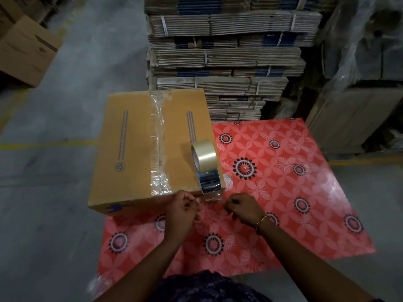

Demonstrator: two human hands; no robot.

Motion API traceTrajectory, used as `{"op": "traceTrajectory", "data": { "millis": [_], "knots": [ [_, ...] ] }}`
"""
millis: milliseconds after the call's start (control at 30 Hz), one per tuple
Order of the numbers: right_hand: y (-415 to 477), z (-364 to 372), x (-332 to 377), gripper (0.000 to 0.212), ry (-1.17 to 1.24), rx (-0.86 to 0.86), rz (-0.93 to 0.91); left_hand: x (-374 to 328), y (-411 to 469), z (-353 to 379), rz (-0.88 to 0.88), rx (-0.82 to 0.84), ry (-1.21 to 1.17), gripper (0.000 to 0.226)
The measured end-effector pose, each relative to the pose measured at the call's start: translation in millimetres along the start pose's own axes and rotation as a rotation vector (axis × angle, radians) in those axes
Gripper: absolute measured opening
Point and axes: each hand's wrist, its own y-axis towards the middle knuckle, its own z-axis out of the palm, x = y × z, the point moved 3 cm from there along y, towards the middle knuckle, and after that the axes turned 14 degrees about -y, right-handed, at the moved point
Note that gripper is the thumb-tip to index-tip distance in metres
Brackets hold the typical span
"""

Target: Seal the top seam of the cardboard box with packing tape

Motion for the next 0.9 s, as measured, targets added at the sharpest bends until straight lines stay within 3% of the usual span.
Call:
{"op": "traceTrajectory", "data": {
  "millis": [100, 167, 300, 400, 467, 600, 767, 900],
  "knots": [
    [0, -23, -2, 0.012, 0.173, -0.209, 0.029, -20, 7, -6, 0.083, -0.025, -0.103, 0.008],
    [5, -40, 11, 0.008, 0.391, -0.289, 0.038, -39, 12, -1, 0.037, 0.009, -0.238, 0.019],
    [18, -50, 58, 0.028, 0.651, -0.044, -0.016, -64, 20, 21, -0.053, 0.173, -0.307, 0.051],
    [17, -42, 74, 0.052, 0.574, 0.035, -0.121, -68, 17, 33, -0.114, 0.247, -0.376, 0.068],
    [17, -37, 70, 0.062, 0.541, 0.021, -0.137, -67, 15, 36, -0.121, 0.251, -0.39, 0.067],
    [18, -36, 67, 0.062, 0.555, -0.022, -0.152, -73, 11, 43, -0.064, 0.256, -0.46, 0.043],
    [13, -50, 62, 0.061, 0.249, -0.182, -0.195, -77, 9, 59, -0.087, 0.198, -0.452, 0.04],
    [4, -70, 24, 0.061, 0.213, -0.316, -0.112, -82, 4, 107, -0.128, 0.226, -0.413, 0.034]
  ]
}}
